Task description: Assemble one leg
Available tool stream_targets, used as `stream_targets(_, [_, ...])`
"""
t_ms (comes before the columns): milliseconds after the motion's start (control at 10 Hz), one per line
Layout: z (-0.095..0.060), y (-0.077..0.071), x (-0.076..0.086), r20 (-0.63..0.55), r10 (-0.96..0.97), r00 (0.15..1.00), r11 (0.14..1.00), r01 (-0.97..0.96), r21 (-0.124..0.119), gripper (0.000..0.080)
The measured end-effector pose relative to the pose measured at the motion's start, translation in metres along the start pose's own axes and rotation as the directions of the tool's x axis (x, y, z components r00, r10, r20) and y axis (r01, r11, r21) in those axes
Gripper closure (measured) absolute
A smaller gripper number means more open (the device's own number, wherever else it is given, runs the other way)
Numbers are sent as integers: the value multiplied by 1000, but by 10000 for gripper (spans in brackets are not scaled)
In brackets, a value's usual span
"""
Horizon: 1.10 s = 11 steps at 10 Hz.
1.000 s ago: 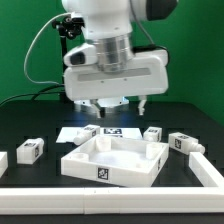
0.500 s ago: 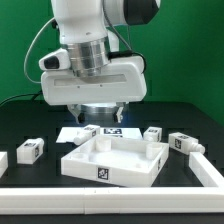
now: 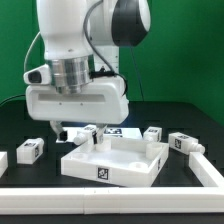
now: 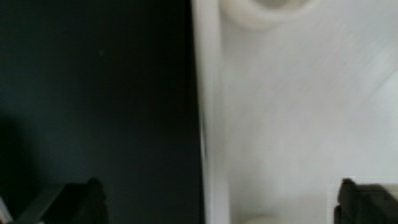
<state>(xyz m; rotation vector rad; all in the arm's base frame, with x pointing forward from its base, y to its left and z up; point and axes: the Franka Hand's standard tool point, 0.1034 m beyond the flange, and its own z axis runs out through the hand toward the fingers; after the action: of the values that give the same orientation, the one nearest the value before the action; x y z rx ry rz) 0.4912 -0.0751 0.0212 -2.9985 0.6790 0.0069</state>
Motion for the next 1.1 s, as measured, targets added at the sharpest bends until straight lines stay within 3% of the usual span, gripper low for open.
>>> stream_targets(600, [7,3,-7,14,13,1000,1000,-13,-6,151])
stream_targets(700, [8,4,-7,14,13,1000,1000,-13,-6,252])
stream_targets(800, [8,3,-7,15,13,1000,1000,-13,-6,425])
stream_targets(900, [8,3,-7,15,13,1000,1000,-13,-6,425])
stream_targets(1000, [8,3,-7,15,13,1000,1000,-13,-6,657])
stream_targets(1100, [8,3,-7,15,13,1000,1000,-13,-6,657])
